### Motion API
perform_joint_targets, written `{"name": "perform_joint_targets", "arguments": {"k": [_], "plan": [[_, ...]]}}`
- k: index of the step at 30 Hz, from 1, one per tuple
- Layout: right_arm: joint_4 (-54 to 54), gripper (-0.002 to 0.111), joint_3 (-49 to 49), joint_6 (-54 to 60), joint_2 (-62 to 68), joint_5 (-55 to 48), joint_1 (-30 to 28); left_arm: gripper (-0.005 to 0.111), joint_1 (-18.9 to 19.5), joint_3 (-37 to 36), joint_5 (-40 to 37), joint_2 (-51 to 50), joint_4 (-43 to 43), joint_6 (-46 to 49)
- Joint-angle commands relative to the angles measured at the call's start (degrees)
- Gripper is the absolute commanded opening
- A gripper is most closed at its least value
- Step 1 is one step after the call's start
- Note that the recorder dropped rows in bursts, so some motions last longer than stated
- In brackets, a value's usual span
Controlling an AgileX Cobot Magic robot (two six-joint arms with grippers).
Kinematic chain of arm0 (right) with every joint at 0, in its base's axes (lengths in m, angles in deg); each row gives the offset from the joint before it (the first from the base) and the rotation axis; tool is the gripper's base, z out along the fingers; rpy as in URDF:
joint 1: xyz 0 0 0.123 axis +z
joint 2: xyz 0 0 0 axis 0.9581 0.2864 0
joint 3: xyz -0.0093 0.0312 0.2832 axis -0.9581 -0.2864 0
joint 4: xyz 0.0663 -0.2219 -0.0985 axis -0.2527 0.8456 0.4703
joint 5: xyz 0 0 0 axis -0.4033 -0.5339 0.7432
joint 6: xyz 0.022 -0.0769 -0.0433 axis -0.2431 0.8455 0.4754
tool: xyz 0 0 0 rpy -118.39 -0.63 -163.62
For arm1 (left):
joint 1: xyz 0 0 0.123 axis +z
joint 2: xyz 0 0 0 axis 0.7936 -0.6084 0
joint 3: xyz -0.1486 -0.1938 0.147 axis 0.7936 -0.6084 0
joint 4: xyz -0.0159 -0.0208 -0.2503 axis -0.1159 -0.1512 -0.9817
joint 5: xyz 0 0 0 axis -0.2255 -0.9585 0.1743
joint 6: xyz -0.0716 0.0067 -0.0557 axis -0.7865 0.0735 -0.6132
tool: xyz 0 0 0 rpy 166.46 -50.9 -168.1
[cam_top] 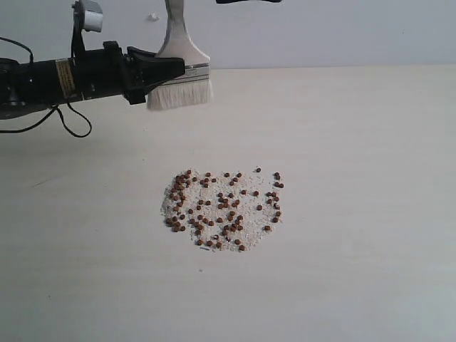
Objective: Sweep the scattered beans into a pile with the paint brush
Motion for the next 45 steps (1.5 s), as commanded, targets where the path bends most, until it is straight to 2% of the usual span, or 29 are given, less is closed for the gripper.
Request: {"name": "perform_joint_targets", "arguments": {"k": [1,5,10,15,21,25,34,40,45], "plan": [[-8.2,0.069,-3.16,11.18,0.67,-0.55,-0.22,0.0,-1.61,0.39,1.4,0.36,1.4,-2.38],[-8.11,0.069,-3.3,11.8,3.97,-0.55,-0.22,0.0,-3.62,0.39,1.4,0.36,1.4,-2.28],[-11.71,0.069,-3.3,14.47,7.92,-1.18,-0.22,0.0,-3.73,0.39,1.4,0.36,1.4,-2.28],[-20.54,0.069,-3.3,19.44,10.43,-5.86,-0.22,0.0,-3.73,0.39,1.4,0.36,1.4,-2.28],[-28.89,0.067,-3.18,20.94,10.83,-5.92,-0.22,0.0,-3.73,0.39,1.4,0.36,1.4,-2.28],[-28.36,0.065,-3.18,20.94,10.93,-5.92,-0.22,0.0,-3.86,0.39,1.4,0.36,1.4,-2.28],[-23.01,0.064,-3.18,18.59,10.93,-5.92,-0.22,0.0,-6.86,0.39,1.4,0.36,2.16,-2.15],[-17.38,0.062,-3.18,17.0,10.93,-5.92,-0.22,0.0,-6.91,0.39,1.4,0.36,2.06,-2.01],[-16.89,0.061,-3.18,16.3,10.93,-5.92,-0.33,0.0,-6.91,0.39,1.4,0.36,2.06,-2.01]]}}
